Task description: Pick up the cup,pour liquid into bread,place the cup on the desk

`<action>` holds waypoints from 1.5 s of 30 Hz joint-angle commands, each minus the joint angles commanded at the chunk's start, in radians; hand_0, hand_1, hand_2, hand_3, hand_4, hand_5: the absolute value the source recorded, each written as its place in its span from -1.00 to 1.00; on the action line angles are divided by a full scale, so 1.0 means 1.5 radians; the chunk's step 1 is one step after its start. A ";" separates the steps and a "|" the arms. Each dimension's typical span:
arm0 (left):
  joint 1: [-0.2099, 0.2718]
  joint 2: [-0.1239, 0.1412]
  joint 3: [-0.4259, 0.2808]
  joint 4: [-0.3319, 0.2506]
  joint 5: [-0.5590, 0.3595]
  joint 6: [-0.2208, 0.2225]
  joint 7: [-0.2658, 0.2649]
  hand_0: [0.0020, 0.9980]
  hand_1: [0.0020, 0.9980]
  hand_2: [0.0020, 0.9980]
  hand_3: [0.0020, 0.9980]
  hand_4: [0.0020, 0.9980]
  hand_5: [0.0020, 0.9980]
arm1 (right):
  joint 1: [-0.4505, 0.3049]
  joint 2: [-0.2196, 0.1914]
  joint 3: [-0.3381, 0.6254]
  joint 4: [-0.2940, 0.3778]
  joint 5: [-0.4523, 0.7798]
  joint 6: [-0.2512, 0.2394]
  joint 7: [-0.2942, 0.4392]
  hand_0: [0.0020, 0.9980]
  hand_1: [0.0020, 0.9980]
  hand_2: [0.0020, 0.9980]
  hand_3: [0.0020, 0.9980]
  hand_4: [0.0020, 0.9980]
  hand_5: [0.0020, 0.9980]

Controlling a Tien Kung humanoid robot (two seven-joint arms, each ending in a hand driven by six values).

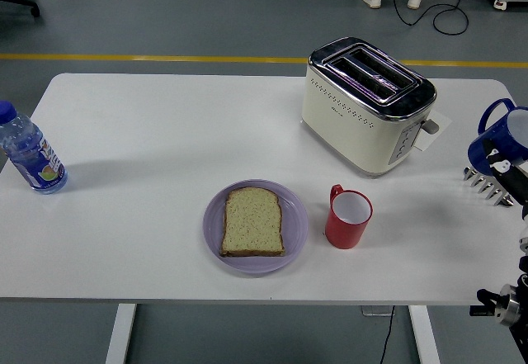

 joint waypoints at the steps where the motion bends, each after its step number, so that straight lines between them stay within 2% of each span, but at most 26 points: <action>1: -0.001 0.000 0.000 0.000 0.000 0.000 0.000 0.27 0.29 0.31 0.01 -0.52 0.71 | 0.000 0.002 -0.006 -0.017 -0.004 0.000 0.005 0.00 -0.01 0.21 0.35 0.15 -1.00; 3: -0.001 0.000 -0.001 0.000 0.000 0.000 0.000 0.27 0.29 0.31 0.01 -0.52 0.71 | -0.001 0.004 -0.015 -0.040 -0.015 0.003 0.006 0.00 -0.01 0.21 0.35 0.15 -1.00; 4: -0.001 0.000 -0.001 0.000 0.000 0.000 0.000 0.27 0.29 0.31 0.01 -0.52 0.71 | -0.001 0.004 -0.017 -0.045 -0.017 0.004 0.006 0.05 -0.01 0.21 0.42 0.23 -1.00; 5: -0.001 0.000 -0.001 0.000 0.000 0.000 0.000 0.27 0.29 0.31 0.01 -0.52 0.71 | -0.001 0.004 -0.017 -0.047 -0.018 0.004 0.006 0.05 -0.01 0.21 0.42 0.23 -1.00; 9: -0.002 0.000 -0.002 0.000 0.001 0.000 0.000 0.27 0.29 0.31 0.01 -0.52 0.71 | 0.002 0.008 -0.048 -0.092 -0.016 0.033 0.010 0.05 -0.01 0.21 0.42 0.23 -1.00; 10: -0.002 0.000 -0.003 0.000 0.001 0.000 0.000 0.27 0.29 0.31 0.01 -0.52 0.71 | 0.003 0.010 -0.057 -0.104 -0.014 0.037 0.013 0.15 0.02 0.22 0.48 0.31 -1.00; 11: -0.002 0.000 -0.003 0.000 0.000 0.000 0.000 0.27 0.29 0.31 0.01 -0.52 0.71 | 0.004 0.011 -0.065 -0.112 -0.011 0.041 0.016 0.15 0.02 0.22 0.48 0.31 -1.00; 22: -0.002 0.000 -0.001 0.000 -0.001 0.000 0.000 0.27 0.29 0.31 0.01 -0.52 0.71 | 0.027 0.022 -0.133 -0.179 0.021 0.055 0.023 0.18 0.04 0.24 0.51 0.34 -1.00; 32: -0.002 -0.001 0.000 0.000 -0.002 0.000 0.000 0.27 0.29 0.31 0.01 -0.52 0.71 | 0.048 0.037 -0.147 -0.214 0.017 0.059 0.023 0.20 0.06 0.25 0.54 0.35 -1.00; 45: -0.001 -0.001 0.001 0.000 -0.002 0.000 0.000 0.27 0.29 0.31 0.01 -0.52 0.71 | 0.054 0.043 -0.147 -0.234 0.011 0.061 0.018 0.22 0.09 0.28 0.59 0.39 -1.00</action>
